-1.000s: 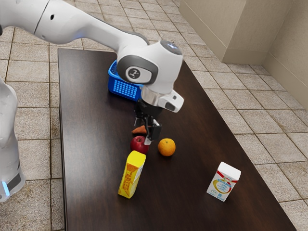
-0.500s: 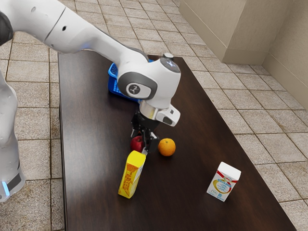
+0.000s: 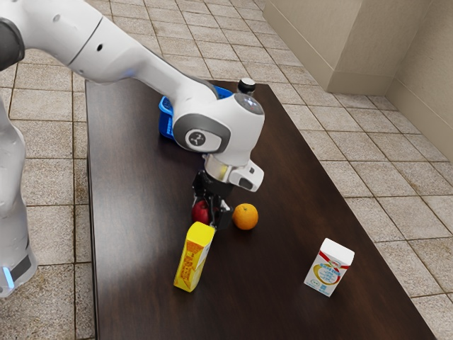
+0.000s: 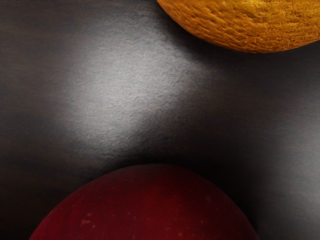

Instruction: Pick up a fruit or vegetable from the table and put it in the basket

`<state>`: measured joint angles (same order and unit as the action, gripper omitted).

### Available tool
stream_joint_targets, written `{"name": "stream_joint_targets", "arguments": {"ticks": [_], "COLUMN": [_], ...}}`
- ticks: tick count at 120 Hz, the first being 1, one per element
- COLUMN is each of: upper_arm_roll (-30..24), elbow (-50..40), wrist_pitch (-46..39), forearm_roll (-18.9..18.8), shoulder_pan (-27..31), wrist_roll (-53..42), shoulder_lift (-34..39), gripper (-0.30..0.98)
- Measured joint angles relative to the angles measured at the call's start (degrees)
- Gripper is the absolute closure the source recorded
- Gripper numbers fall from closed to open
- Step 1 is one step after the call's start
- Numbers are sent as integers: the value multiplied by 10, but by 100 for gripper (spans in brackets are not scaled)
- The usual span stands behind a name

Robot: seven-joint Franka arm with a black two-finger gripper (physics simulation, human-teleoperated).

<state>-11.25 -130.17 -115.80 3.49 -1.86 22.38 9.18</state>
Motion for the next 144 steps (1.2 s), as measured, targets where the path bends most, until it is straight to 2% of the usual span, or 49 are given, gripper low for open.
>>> {"name": "stream_joint_targets", "arguments": {"ticks": [10, 18, 44, 53, 68, 78, 95, 108, 124, 144], "upper_arm_roll": [0, 0, -1, -7, -9, -10, -39, -49, -50, -47], "elbow": [0, 0, 6, 43, 97, 117, 149, 163, 217, 389], "wrist_pitch": [-2, -3, 1, 21, 64, 89, 124, 138, 146, 171], "forearm_roll": [-3, -10, -19, -18, -15, -13, -13, -13, -15, -29], "shoulder_pan": [0, 0, 0, 0, 7, 68, 234, 332, 395, 452], "wrist_roll": [1, 1, 4, 6, 7, 8, 7, 6, 6, 3], "shoulder_lift": [-1, -1, 9, 42, 67, 69, 77, 67, 9, -151], "gripper": [22, 28, 30, 33, 31, 32, 31, 31, 32, 32]}}
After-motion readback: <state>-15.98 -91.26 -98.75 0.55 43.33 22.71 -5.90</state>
